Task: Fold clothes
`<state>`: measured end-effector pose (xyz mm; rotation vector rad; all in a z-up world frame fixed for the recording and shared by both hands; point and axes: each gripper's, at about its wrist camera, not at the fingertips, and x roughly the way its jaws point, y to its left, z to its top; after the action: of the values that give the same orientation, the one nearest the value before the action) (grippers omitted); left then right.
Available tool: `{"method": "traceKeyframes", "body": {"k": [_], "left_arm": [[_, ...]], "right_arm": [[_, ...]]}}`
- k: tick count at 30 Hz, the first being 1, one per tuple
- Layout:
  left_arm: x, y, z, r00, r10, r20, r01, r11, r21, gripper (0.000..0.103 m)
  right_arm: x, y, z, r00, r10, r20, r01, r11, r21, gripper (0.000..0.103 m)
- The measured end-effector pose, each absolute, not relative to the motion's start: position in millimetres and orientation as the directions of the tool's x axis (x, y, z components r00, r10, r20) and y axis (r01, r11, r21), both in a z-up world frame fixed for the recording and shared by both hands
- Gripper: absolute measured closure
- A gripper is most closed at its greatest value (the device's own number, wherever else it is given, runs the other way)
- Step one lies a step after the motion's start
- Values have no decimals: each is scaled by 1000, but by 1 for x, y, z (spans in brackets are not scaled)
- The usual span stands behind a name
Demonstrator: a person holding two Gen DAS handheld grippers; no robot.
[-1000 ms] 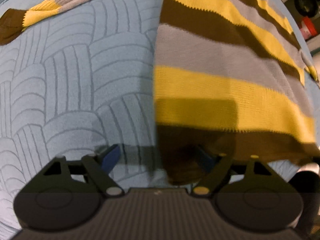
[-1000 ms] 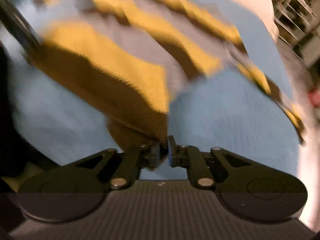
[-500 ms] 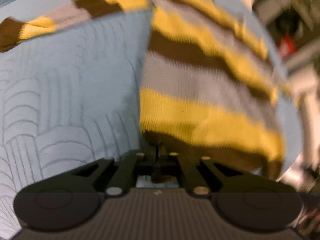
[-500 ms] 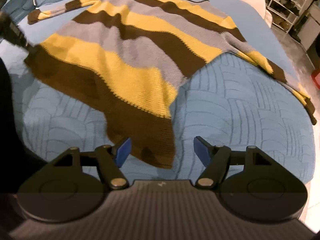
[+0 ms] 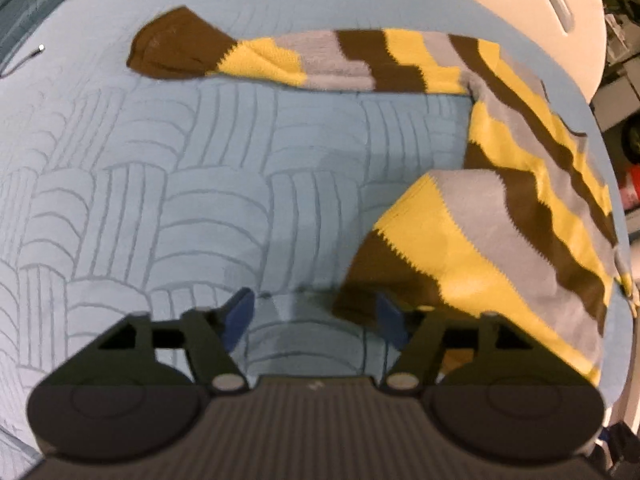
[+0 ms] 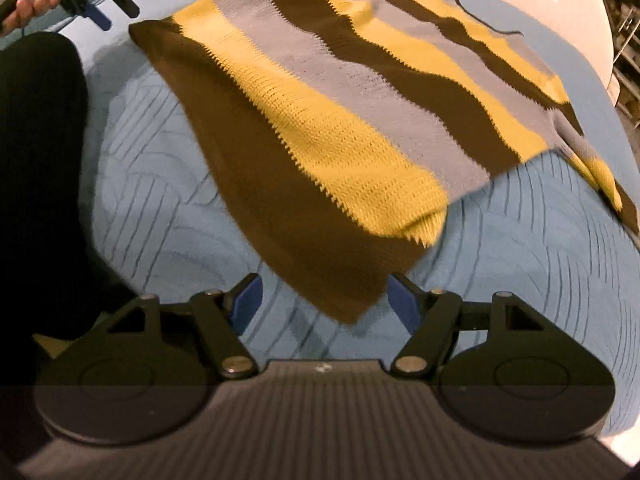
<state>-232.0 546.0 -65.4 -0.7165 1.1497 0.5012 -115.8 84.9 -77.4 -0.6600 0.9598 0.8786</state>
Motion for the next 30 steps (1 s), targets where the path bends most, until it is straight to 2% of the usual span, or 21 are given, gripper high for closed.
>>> {"method": "traceKeyframes", "body": {"k": [2,3,4,5,6,7,8,11,16,18,20,21,22,24,25,26,27,28,29,30], "left_arm": [[-221,543,-71,319,-9,-948,-667,708,-232,20],[-213,541,-75,303,-24,-953,-658,718,-227,21],[-201,539,-79,299,-61,-952,-632,735,-246,22],[-201,539,-77,311,-65,-948,-619,743,-254,35],[-198,535,-74,342,-78,-936,-594,754,-280,72],[-197,533,-73,355,-111,-928,-581,752,-312,89],[-197,531,-72,366,-145,-919,-568,747,-344,96],[-202,517,-53,430,-206,-879,-502,754,-423,97],[-237,499,7,575,-224,-787,-397,764,-508,98],[-256,501,24,629,-240,-739,-379,735,-562,98],[-262,500,22,618,-236,-750,-387,739,-552,97],[-261,498,15,584,-222,-781,-400,758,-515,96],[-259,498,5,550,-219,-806,-417,764,-492,95],[-253,498,-27,427,-243,-871,-469,765,-442,85],[-253,498,-34,390,-229,-892,-486,772,-410,82],[-253,498,-41,353,-214,-911,-502,779,-377,71],[-257,500,-45,329,-190,-925,-517,783,-345,63],[-260,503,-42,338,-171,-925,-523,783,-336,57],[-263,505,-39,350,-151,-924,-529,783,-328,45],[-265,507,-34,364,-123,-923,-533,785,-315,38]], "right_arm": [[-114,88,-90,301,308,-903,-852,513,-109,29],[-111,90,-97,290,307,-906,-846,525,-93,16],[-108,92,-99,288,320,-902,-840,536,-78,16],[-107,92,-96,296,337,-894,-835,546,-71,27],[-105,92,-93,304,352,-885,-830,555,-64,49],[-103,92,-90,311,368,-876,-824,563,-56,68],[-101,93,-87,319,383,-867,-819,572,-49,90],[-89,69,-54,339,461,-820,-778,628,31,90],[-94,5,57,338,721,-605,-790,566,234,90],[-92,-12,79,340,752,-565,-791,553,260,90],[-88,-26,87,329,765,-554,-787,546,288,90],[-83,-29,82,309,748,-587,-782,551,291,89],[-77,-26,67,273,690,-671,-779,568,267,88],[-75,-4,22,242,432,-869,-802,593,71,83],[-78,6,1,256,290,-922,-816,576,-46,83],[-83,13,-20,275,149,-950,-829,536,-156,83],[-85,15,-31,292,82,-953,-832,514,-210,82],[-86,14,-34,305,62,-950,-827,513,-232,82],[-85,12,-30,318,86,-944,-812,538,-225,80],[-82,10,-21,334,138,-933,-790,580,-197,77]]}}
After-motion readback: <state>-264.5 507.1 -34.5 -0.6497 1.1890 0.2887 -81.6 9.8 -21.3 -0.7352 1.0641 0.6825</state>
